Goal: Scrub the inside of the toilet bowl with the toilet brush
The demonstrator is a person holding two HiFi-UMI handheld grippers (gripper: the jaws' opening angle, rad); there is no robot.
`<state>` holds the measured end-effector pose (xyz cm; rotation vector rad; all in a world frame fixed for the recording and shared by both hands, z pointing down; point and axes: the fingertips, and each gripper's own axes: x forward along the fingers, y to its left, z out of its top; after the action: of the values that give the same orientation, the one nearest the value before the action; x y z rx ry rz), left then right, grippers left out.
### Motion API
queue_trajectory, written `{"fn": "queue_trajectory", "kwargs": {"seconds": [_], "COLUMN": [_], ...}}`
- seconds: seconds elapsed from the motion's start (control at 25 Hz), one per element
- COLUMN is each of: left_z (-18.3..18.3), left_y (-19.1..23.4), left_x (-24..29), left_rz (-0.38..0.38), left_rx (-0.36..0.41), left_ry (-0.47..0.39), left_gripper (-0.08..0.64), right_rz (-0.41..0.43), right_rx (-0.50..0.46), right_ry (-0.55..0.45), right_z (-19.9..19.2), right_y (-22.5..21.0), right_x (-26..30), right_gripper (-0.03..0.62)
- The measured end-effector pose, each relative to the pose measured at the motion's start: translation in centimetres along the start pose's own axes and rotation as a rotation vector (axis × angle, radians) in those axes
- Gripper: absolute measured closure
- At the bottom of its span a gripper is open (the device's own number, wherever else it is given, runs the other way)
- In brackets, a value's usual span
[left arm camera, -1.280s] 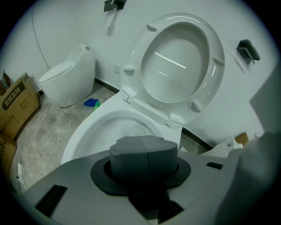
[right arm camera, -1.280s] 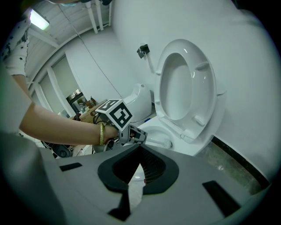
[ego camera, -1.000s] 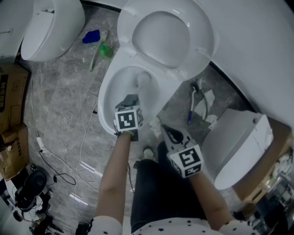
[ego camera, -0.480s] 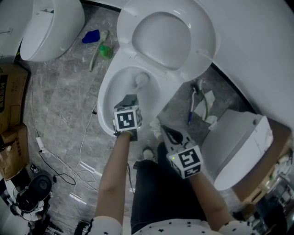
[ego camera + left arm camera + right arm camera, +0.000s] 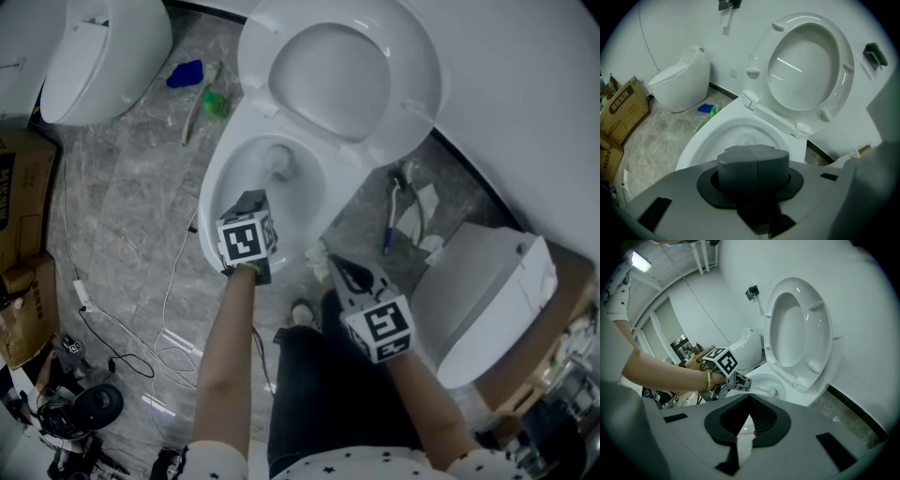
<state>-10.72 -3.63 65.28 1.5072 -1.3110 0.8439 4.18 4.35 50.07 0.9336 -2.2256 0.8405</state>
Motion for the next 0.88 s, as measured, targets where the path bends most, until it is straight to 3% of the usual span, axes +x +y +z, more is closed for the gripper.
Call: {"fn": "queue_trajectory", "kwargs": {"seconds": [0.88], "left_z": [-2.3], "left_y": [3.3], "left_x": [-1.9], "left_rz": [0.068], "left_rx": [-0.065], "left_ry": [0.003], "left_gripper": [0.405], "right_rz": [0.015], "right_rx": [-0.015], "right_ry": [-0.009], "right_z": [0.7], "right_y": [1.5], "right_x": [0.5], "right_gripper": [0.586]}}
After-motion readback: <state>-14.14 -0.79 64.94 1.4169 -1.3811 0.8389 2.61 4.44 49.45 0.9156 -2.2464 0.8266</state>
